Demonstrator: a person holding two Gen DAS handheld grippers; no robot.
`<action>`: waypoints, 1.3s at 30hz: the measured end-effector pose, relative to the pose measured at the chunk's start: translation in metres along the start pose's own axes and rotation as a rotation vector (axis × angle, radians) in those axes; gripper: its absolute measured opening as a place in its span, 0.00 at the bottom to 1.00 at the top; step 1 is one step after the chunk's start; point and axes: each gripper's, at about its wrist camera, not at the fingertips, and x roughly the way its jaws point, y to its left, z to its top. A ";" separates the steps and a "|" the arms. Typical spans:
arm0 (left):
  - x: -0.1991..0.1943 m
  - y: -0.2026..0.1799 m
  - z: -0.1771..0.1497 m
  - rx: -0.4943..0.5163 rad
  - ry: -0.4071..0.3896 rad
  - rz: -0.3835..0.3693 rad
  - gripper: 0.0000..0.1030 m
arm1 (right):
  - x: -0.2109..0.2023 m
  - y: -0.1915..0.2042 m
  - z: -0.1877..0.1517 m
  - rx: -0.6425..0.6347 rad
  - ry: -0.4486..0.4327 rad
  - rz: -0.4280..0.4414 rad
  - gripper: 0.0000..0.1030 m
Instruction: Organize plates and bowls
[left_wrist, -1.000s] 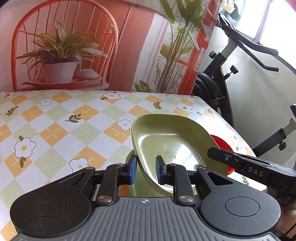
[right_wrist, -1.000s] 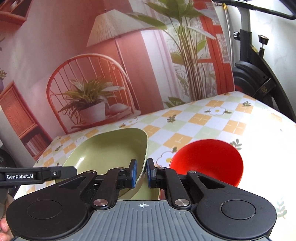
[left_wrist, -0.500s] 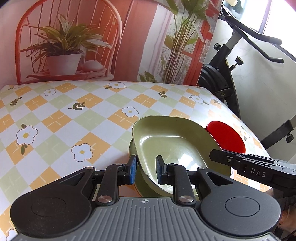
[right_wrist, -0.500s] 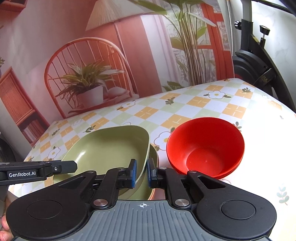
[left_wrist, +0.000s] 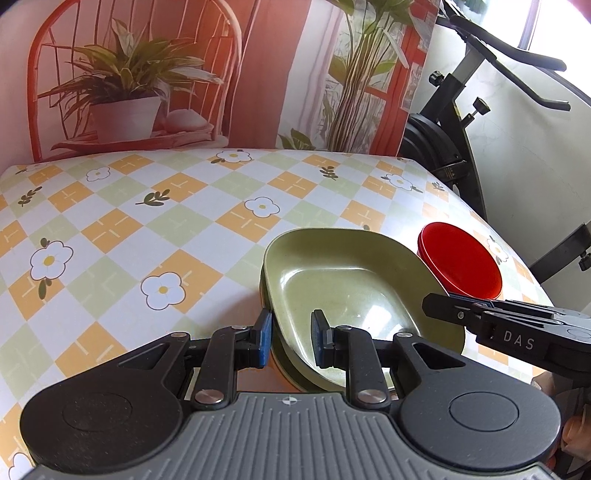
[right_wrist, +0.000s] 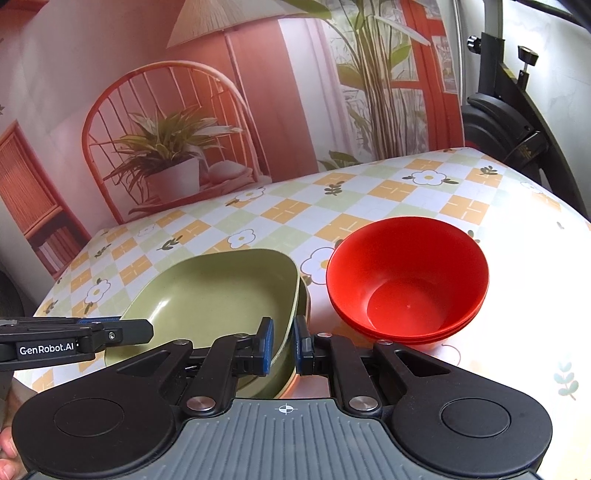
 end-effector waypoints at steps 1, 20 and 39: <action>0.001 0.000 -0.001 0.001 0.001 -0.001 0.23 | 0.000 -0.001 0.000 0.002 0.002 -0.001 0.10; 0.003 0.001 -0.004 0.014 0.001 0.008 0.23 | 0.005 -0.002 -0.003 -0.009 0.008 -0.030 0.13; -0.014 0.005 -0.011 -0.011 -0.015 -0.005 0.23 | -0.019 0.008 -0.004 -0.065 -0.006 -0.030 0.14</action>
